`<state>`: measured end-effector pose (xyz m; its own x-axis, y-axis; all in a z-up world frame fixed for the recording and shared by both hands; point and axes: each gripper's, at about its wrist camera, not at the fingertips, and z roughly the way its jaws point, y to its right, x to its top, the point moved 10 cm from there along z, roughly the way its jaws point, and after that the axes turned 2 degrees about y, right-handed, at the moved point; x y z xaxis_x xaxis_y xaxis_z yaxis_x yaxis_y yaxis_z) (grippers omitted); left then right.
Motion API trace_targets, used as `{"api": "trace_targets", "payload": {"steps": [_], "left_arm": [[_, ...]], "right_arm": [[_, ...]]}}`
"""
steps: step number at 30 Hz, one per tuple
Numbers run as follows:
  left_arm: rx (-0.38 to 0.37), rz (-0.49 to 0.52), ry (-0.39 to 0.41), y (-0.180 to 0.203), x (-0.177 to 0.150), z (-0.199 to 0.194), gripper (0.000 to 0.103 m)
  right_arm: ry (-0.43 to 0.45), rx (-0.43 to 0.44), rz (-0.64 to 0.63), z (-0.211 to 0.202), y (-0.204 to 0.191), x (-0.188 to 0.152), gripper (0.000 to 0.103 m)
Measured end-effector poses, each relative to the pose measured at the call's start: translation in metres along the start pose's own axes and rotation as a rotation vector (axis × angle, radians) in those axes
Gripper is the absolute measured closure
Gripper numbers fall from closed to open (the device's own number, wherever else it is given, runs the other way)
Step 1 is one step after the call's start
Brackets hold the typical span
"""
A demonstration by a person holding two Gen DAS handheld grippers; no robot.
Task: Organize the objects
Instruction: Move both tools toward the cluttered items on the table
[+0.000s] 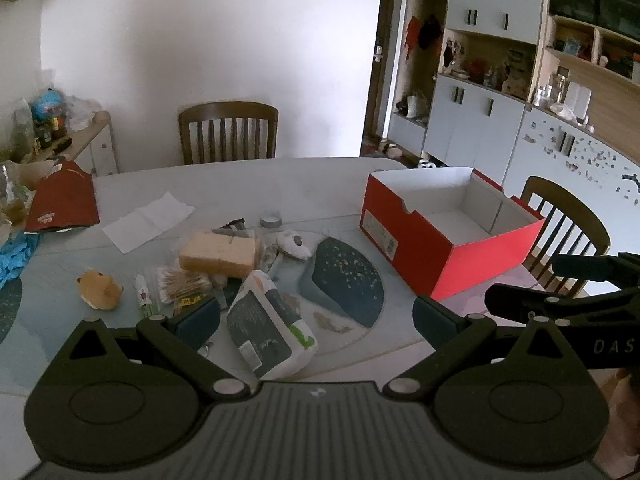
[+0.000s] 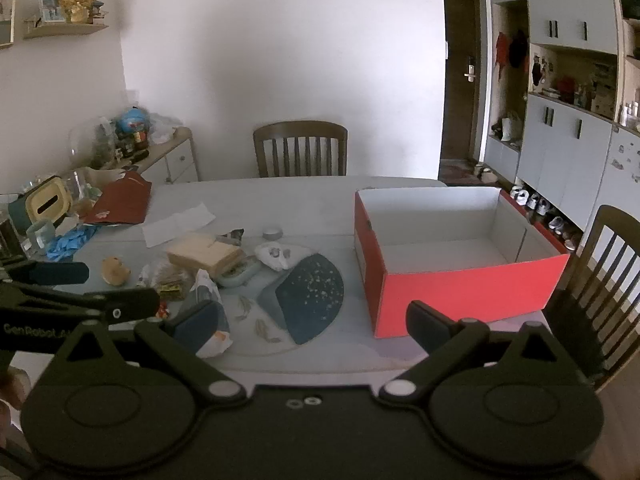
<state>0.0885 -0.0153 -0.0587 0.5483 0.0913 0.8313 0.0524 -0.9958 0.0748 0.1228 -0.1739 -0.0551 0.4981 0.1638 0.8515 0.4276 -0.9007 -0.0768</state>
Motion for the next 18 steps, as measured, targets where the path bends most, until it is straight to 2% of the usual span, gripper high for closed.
{"api": "trace_targets", "payload": {"steps": [18], "left_arm": [[0.032, -0.051, 0.022, 0.011, 0.006, -0.003, 0.000]], "right_arm": [[0.023, 0.036, -0.032, -0.004, 0.013, 0.008, 0.002]]}}
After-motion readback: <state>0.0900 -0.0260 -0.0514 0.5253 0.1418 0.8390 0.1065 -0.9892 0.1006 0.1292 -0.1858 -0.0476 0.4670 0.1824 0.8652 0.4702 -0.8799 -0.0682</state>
